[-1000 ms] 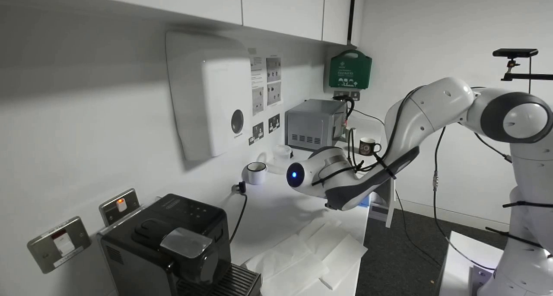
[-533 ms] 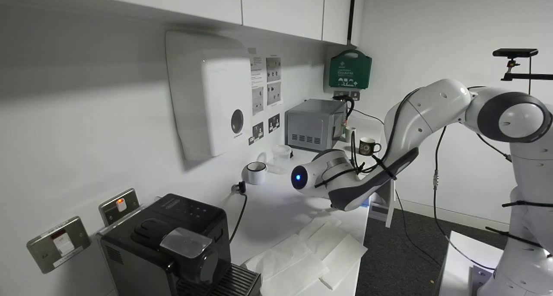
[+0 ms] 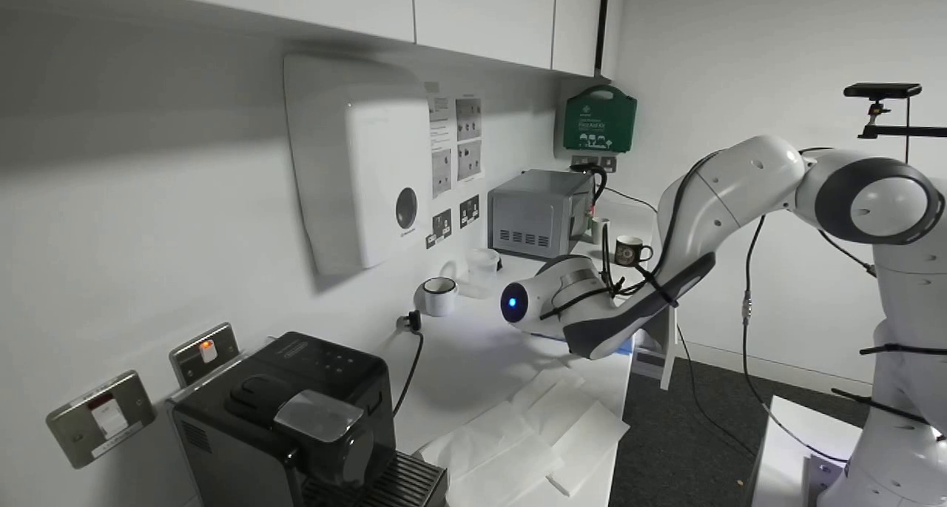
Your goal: Unfold the blue cloth
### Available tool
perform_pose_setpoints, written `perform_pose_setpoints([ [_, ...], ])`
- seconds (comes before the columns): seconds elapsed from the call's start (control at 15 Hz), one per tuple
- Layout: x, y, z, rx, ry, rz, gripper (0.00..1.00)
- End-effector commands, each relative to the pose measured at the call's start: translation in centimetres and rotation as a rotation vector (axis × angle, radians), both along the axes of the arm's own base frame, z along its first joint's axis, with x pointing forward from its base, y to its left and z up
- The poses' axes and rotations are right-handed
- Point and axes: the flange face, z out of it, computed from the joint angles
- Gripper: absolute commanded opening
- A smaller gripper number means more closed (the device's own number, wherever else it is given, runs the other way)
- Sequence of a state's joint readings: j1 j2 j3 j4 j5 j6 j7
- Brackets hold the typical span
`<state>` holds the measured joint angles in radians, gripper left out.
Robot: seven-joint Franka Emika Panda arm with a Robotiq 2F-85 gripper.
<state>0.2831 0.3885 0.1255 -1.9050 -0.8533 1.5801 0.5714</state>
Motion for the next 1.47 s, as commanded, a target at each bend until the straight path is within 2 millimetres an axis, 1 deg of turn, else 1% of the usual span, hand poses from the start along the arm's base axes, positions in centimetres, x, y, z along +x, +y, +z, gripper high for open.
perform_pose_setpoints([
  [0.0, -0.2, -2.0, 0.8, -0.009, 0.028, -0.001, 1.0],
  [0.07, -0.2, -2.2, 1.0, 0.006, 0.038, 0.001, 1.0],
  [0.13, 0.2, -1.0, 0.0, -0.002, 0.014, -0.012, 1.0],
  [0.33, 0.4, -1.6, 0.1, 0.001, 0.027, -0.013, 1.0],
  [0.53, 0.3, -1.1, 0.0, -0.009, 0.028, -0.002, 1.0],
  [0.67, 0.3, -1.1, -0.4, -0.021, 0.039, 0.005, 1.0],
  [0.93, 0.4, -1.8, -1.1, -0.053, 0.064, 0.004, 1.0],
  [1.4, 1.1, -3.9, -0.6, -0.059, 0.065, -0.035, 1.0],
])
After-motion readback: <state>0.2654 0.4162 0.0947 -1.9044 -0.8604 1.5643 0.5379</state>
